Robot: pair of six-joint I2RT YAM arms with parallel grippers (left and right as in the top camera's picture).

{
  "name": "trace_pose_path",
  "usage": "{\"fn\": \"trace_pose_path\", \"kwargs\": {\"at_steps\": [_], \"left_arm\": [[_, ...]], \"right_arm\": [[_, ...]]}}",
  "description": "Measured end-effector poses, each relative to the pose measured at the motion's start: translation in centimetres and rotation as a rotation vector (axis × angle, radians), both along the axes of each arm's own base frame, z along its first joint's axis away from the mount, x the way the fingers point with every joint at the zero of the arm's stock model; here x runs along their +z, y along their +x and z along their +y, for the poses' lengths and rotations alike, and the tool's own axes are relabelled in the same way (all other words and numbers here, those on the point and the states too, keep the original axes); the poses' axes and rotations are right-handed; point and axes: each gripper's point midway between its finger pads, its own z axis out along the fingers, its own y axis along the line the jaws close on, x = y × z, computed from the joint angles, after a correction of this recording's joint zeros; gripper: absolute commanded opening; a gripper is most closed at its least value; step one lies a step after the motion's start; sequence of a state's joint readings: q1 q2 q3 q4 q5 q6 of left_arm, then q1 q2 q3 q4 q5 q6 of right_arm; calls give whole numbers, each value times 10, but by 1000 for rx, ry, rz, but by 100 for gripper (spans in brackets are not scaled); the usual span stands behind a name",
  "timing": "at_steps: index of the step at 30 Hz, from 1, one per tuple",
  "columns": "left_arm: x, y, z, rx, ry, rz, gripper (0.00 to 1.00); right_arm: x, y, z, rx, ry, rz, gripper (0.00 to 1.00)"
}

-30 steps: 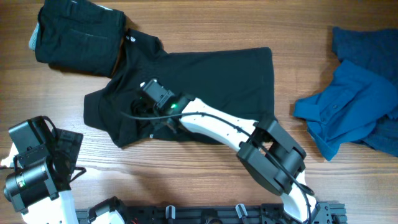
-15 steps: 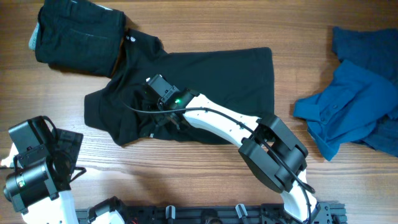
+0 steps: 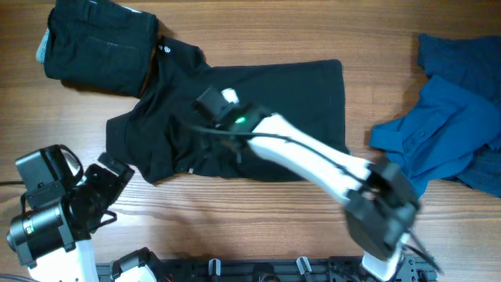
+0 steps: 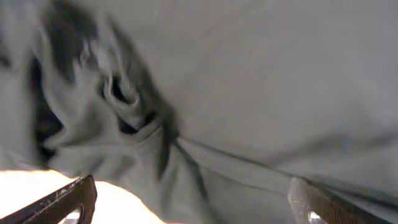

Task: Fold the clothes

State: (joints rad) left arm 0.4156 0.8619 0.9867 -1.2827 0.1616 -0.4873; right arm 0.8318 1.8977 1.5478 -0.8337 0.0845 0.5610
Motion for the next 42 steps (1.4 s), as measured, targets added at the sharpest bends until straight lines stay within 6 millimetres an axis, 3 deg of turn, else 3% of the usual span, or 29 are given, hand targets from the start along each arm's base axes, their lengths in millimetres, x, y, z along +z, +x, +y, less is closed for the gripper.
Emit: {"fn": "trace_pose_path", "kwargs": {"at_steps": [4, 6, 10, 13, 18, 22, 29, 34, 36, 39, 42], "left_arm": [[2, 4, -20, -121, -39, -23, 99], [3, 6, -31, -191, -57, -36, 100], [5, 8, -57, -335, -80, -46, 99], [3, 7, -83, -476, -101, -33, 100], [-9, 22, -116, -612, -136, 10, 98], [-37, 32, -133, -666, -168, 142, 95], [-92, 53, -136, -653, -180, 328, 95], [-115, 68, -138, -650, -181, 351, 94], [-126, 74, -138, -649, -182, 363, 93], [-136, 79, -137, -646, -174, 377, 93], [-140, 81, -132, -639, -140, 381, 93]], "right_arm": [[49, 16, -52, -161, 90, 22, 100], [60, 18, -79, -229, 99, 56, 99], [58, 4, -124, -306, 41, 162, 99], [51, -7, -138, -307, 2, 222, 98], [31, -26, -144, -283, -30, 303, 94], [19, -38, -147, -273, -45, 353, 90], [-4, -54, -156, -275, -81, 417, 91], [-16, -52, -161, -297, -45, 433, 89], [-23, -53, -162, -292, -30, 447, 80], [-31, -62, -163, -277, -29, 478, 55], [-42, -64, -161, -260, -16, 477, 41]]}}
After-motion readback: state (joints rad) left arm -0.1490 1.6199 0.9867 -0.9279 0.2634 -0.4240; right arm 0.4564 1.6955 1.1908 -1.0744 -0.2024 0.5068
